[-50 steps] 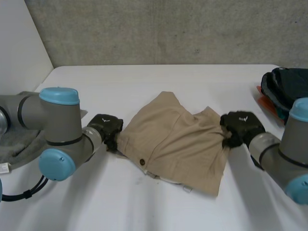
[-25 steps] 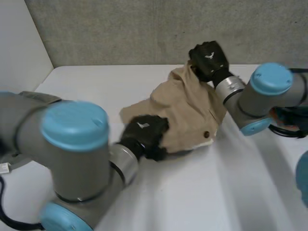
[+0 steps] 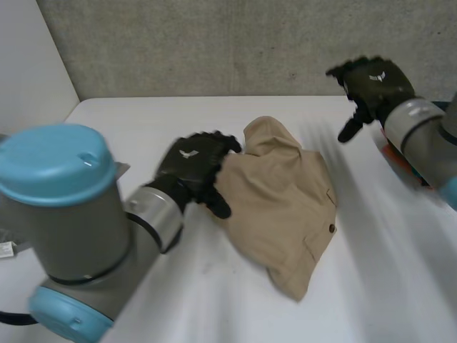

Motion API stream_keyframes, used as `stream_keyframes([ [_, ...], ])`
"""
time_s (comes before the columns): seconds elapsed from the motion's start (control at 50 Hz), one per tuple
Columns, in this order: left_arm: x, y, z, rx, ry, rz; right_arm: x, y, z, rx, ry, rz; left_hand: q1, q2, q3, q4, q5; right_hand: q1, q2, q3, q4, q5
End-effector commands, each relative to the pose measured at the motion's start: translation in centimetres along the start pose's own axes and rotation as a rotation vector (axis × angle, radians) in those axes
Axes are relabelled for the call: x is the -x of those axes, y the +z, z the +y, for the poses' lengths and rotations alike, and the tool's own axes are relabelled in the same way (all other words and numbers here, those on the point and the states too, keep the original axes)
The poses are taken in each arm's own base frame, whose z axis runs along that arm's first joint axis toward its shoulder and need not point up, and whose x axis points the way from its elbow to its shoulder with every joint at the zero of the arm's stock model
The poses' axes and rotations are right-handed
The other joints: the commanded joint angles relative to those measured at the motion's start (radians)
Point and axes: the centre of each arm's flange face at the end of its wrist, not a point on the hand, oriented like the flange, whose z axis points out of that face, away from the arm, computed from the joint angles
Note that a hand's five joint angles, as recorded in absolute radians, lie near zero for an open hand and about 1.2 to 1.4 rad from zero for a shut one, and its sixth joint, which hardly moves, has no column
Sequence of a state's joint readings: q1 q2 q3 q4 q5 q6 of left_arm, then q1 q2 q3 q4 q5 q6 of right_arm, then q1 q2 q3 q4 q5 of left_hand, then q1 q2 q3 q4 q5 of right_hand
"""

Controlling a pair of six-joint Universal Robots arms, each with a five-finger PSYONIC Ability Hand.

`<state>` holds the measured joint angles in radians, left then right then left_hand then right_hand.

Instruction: Fold the laundry.

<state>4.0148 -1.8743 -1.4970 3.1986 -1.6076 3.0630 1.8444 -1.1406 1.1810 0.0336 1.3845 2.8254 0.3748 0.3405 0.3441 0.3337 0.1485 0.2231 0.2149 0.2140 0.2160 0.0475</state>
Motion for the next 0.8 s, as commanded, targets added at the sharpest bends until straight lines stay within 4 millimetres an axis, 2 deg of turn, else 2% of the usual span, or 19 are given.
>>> stream_keyframes([
  [0.02, 6.5, 1.7, 0.1, 0.025, 0.095, -0.121, 1.7, -5.9, 3.4, 0.293, 0.151, -0.008, -0.082, -0.048, -0.051, -0.041, -0.03, -0.049, -0.04, -0.039, -0.041, -0.047],
  [0.06, 7.5, 2.4, 0.7, 0.046, 0.128, -0.111, 3.0, -7.8, 4.8, 0.38, 0.204, -0.04, -0.094, -0.059, -0.063, -0.053, -0.042, -0.049, -0.04, -0.039, -0.041, -0.047],
  [0.1, 8.5, 3.6, 2.5, 0.098, 0.183, -0.075, 4.0, -8.9, 5.7, 0.426, 0.24, -0.058, -0.094, -0.059, -0.063, -0.053, -0.042, -0.049, -0.04, -0.039, -0.041, -0.047],
  [0.12, 9.1, 4.1, 3.1, 0.114, 0.204, -0.067, 5.1, -10.3, 6.3, 0.45, 0.27, -0.078, -0.097, -0.062, -0.066, -0.056, -0.045, -0.049, -0.04, -0.039, -0.041, -0.047],
  [0.16, 10.6, 5.3, 4.6, 0.151, 0.246, -0.052, 6.1, -11.2, 6.4, 0.444, 0.288, -0.094, -0.097, -0.062, -0.066, -0.056, -0.045, -0.049, -0.04, -0.039, -0.041, -0.047],
  [0.2, 11.7, 6.1, 5.3, 0.163, 0.278, -0.054, 7.6, -12.7, 6.4, 0.408, 0.31, -0.123, -0.094, -0.06, -0.063, -0.053, -0.042, -0.049, -0.04, -0.039, -0.041, -0.047],
  [0.24, 13.1, 7.2, 6.0, 0.168, 0.307, -0.05, 8.3, -13.4, 6.5, 0.385, 0.317, -0.137, -0.088, -0.054, -0.057, -0.047, -0.036, -0.049, -0.04, -0.039, -0.041, -0.047],
  [0.36, 13.7, 9.7, 8.3, 0.173, 0.319, 0.033, 11.9, -15.7, 7.6, 0.356, 0.293, -0.224, -0.067, -0.033, -0.037, -0.026, -0.016, 0.073, 0.081, 0.082, 0.08, 0.074],
  [0.42, 13.6, 10.8, 8.8, 0.149, 0.325, 0.08, 13.0, -15.9, 8.6, 0.367, 0.268, -0.216, -0.05, -0.016, -0.019, -0.009, 0.002, 0.123, 0.131, 0.132, 0.13, 0.124],
  [0.56, 13.8, 13.5, 9.3, 0.029, 0.376, 0.084, 14.4, -15.0, 10.9, 0.368, 0.201, -0.177, 0.053, 0.087, 0.084, 0.094, 0.105, 0.155, 0.163, 0.164, 0.162, 0.156],
  [0.6, 13.8, 14.2, 9.3, -0.011, 0.388, 0.083, 14.6, -14.8, 11.2, 0.36, 0.182, -0.178, 0.182, 0.216, 0.212, 0.223, 0.233, 0.176, 0.184, 0.185, 0.183, 0.177],
  [0.68, 13.1, 15.0, 10.1, -0.032, 0.399, 0.093, 15.1, -13.8, 11.9, 0.324, 0.141, -0.17, 0.402, 0.436, 0.433, 0.443, 0.454, 0.381, 0.389, 0.39, 0.388, 0.382],
  [0.72, 12.4, 15.3, 10.5, -0.034, 0.402, 0.109, 15.1, -13.1, 12.1, 0.302, 0.122, -0.15, 0.572, 0.606, 0.603, 0.613, 0.624, 0.654, 0.662, 0.663, 0.661, 0.655],
  [0.74, 12.3, 15.3, 10.5, -0.036, 0.403, 0.111, 15.0, -12.7, 12.1, 0.288, 0.108, -0.13, 0.61, 0.645, 0.641, 0.652, 0.662, 0.919, 0.927, 0.928, 0.926, 0.92],
  [0.76, 12.1, 15.4, 10.7, -0.035, 0.403, 0.115, 14.7, -12.4, 12.0, 0.283, 0.102, -0.116, 0.654, 0.689, 0.685, 0.695, 0.706, 1.058, 1.066, 1.067, 1.065, 1.059],
  [0.78, 11.9, 15.4, 10.8, -0.035, 0.404, 0.118, 14.6, -12.3, 12.0, 0.278, 0.097, -0.107, 0.806, 0.84, 0.837, 0.847, 0.858, 1.172, 1.18, 1.181, 1.179, 1.173],
  [0.8, 11.7, 15.4, 10.9, -0.034, 0.404, 0.122, 14.4, -12.1, 11.8, 0.271, 0.09, -0.097, 0.935, 0.97, 0.966, 0.976, 0.987, 1.173, 1.181, 1.182, 1.18, 1.174],
])
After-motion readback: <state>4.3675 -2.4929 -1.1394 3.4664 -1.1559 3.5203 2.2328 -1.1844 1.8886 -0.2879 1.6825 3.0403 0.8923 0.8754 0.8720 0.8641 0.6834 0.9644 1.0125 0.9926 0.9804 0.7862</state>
